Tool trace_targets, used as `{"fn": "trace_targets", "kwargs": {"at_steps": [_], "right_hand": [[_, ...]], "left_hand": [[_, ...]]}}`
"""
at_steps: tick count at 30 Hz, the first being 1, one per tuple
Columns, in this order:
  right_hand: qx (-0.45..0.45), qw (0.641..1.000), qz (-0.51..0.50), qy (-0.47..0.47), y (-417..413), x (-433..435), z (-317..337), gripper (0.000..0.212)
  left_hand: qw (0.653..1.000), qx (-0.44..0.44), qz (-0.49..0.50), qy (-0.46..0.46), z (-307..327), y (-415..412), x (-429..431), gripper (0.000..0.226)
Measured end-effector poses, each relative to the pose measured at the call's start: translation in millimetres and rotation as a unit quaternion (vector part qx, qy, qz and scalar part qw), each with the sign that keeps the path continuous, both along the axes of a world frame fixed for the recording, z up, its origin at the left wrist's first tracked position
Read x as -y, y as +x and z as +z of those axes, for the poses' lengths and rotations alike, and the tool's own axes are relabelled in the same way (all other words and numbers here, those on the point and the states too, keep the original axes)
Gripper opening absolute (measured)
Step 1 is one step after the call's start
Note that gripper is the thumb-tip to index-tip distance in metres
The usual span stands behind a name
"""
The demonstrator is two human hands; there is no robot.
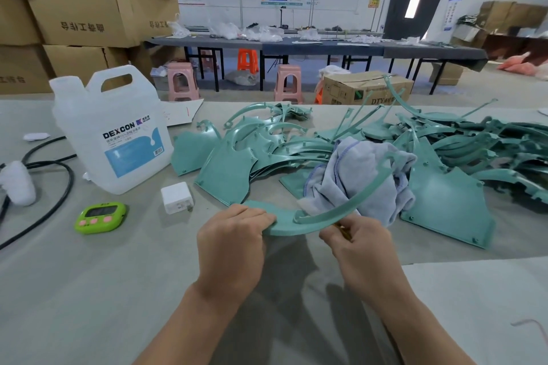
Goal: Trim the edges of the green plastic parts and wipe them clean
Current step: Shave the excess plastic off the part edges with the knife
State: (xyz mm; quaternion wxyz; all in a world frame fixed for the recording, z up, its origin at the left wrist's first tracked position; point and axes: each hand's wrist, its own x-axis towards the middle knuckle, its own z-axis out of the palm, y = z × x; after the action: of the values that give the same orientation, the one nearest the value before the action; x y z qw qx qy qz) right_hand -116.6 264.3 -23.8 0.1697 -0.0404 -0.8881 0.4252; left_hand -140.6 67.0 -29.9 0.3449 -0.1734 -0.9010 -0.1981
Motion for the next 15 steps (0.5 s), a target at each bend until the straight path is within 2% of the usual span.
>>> {"fn": "trace_targets", "kwargs": {"at_steps": [3, 5, 6, 8, 10, 13, 15], "right_hand": [[0.020, 0.998, -0.039, 0.035, -3, -1, -2, 0.037], [0.012, 0.999, -0.033, 0.021, -2, -4, -3, 0.032], [0.009, 1.000, -0.012, -0.014, -2, -5, -3, 0.027], [0.019, 0.985, 0.050, -0.163, -3, -6, 0, 0.020], [0.049, 0.960, 0.109, -0.252, -4, -10, 3, 0.025], [0.064, 0.959, 0.204, -0.187, -1, -17, 6, 0.025], [0.075, 0.952, 0.249, -0.159, -1, -20, 8, 0.022]], "left_hand": [[1.000, -0.014, -0.004, 0.001, -2, -1, 0, 0.038], [1.000, -0.014, -0.008, 0.003, -2, -1, -2, 0.037], [1.000, -0.013, -0.007, 0.007, -2, -1, -2, 0.037], [1.000, -0.010, -0.005, 0.016, -3, -2, 0, 0.035], [1.000, -0.009, -0.008, 0.020, -4, -3, 2, 0.036], [1.000, -0.006, -0.017, 0.020, -4, -6, 5, 0.041], [0.999, -0.011, -0.028, 0.015, -3, -8, 9, 0.035]]}}
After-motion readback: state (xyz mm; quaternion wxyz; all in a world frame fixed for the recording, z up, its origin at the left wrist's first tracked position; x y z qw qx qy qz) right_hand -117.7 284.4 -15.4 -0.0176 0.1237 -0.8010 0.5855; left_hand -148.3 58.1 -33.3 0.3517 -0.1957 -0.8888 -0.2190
